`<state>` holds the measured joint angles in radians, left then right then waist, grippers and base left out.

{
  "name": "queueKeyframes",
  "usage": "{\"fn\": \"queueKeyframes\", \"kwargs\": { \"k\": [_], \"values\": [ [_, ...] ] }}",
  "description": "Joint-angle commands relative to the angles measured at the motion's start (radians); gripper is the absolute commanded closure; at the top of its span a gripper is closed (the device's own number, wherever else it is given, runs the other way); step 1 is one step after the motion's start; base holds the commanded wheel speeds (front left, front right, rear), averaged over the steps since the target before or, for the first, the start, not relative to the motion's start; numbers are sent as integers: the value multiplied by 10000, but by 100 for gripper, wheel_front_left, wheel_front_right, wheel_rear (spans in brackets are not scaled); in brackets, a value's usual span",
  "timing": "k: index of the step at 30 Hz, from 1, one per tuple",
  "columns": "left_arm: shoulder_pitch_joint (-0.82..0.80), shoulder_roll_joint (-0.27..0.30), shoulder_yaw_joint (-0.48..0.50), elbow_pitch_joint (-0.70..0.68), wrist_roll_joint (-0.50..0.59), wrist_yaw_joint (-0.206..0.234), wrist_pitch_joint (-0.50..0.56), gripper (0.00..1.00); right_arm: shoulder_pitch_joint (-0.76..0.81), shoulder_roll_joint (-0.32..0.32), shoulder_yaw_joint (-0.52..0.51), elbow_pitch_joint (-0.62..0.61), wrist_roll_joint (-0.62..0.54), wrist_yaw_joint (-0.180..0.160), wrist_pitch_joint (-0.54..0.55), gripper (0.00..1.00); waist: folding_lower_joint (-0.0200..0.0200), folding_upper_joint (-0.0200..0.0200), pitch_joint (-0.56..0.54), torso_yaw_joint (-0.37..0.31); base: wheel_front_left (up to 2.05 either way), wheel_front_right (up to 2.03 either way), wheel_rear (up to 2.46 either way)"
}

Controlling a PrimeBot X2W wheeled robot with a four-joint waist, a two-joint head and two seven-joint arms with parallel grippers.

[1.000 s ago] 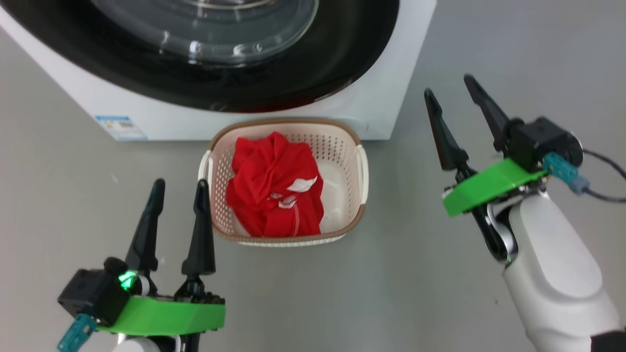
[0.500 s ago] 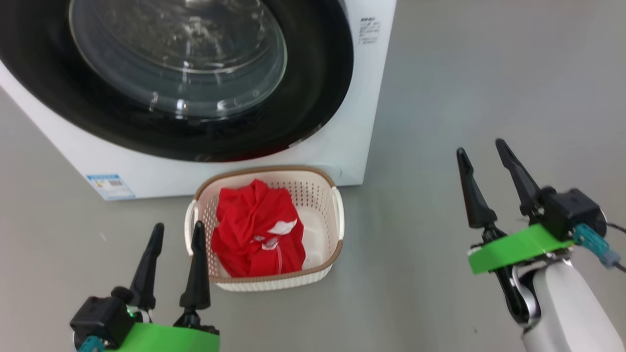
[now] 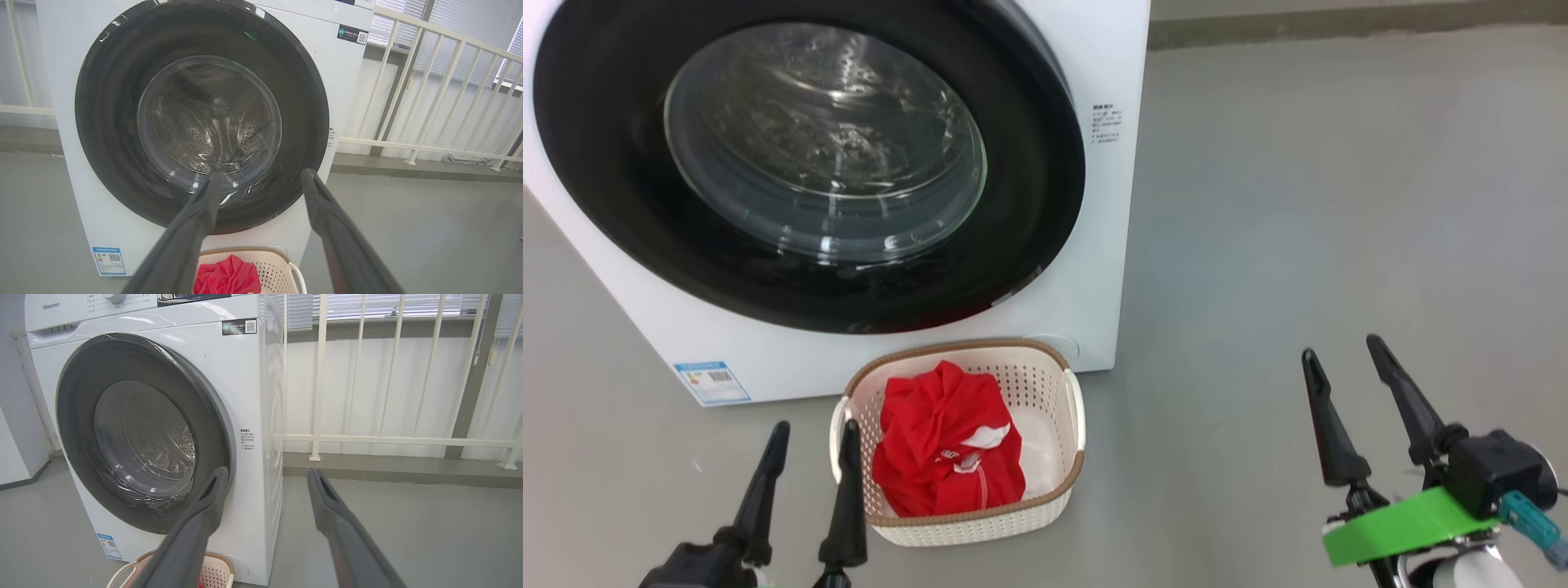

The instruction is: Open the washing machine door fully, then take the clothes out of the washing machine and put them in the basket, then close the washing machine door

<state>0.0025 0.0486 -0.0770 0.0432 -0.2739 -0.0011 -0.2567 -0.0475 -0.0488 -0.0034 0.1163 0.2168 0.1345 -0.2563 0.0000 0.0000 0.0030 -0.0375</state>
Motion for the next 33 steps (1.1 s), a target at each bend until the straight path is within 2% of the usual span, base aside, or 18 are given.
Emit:
{"fn": "queueKeyframes", "kwargs": {
  "k": [1, 12, 25, 26, 33],
  "values": [
    [-85, 103, 384, -301, 72, -5, -51, 0, -36, -15, 191, -349, -147, -38, -55, 0, 0, 0, -136, -38, 0, 0, 0],
    [586, 69, 805, -249, 156, -57, -51, 0, 912, -15, 317, -710, -161, -38, -55, 0, 0, 0, -441, -146, 0, 0, 0],
    [654, 37, 935, -327, 421, 91, -51, 0, 985, -15, 259, -861, -153, -38, -55, 0, 0, 0, -478, -136, 0, 0, 0],
    [813, -10, 591, -50, 351, 24, 2, 100, 1233, 67, 64, -554, -43, 0, 0, 100, 0, 0, -478, -135, 0, 0, 0],
    [886, -114, 561, 579, 67, -11, 110, 100, 1432, 155, 142, 42, 329, 1, 65, 100, 2, 0, -470, -127, 0, 0, 0]
  ]
}}
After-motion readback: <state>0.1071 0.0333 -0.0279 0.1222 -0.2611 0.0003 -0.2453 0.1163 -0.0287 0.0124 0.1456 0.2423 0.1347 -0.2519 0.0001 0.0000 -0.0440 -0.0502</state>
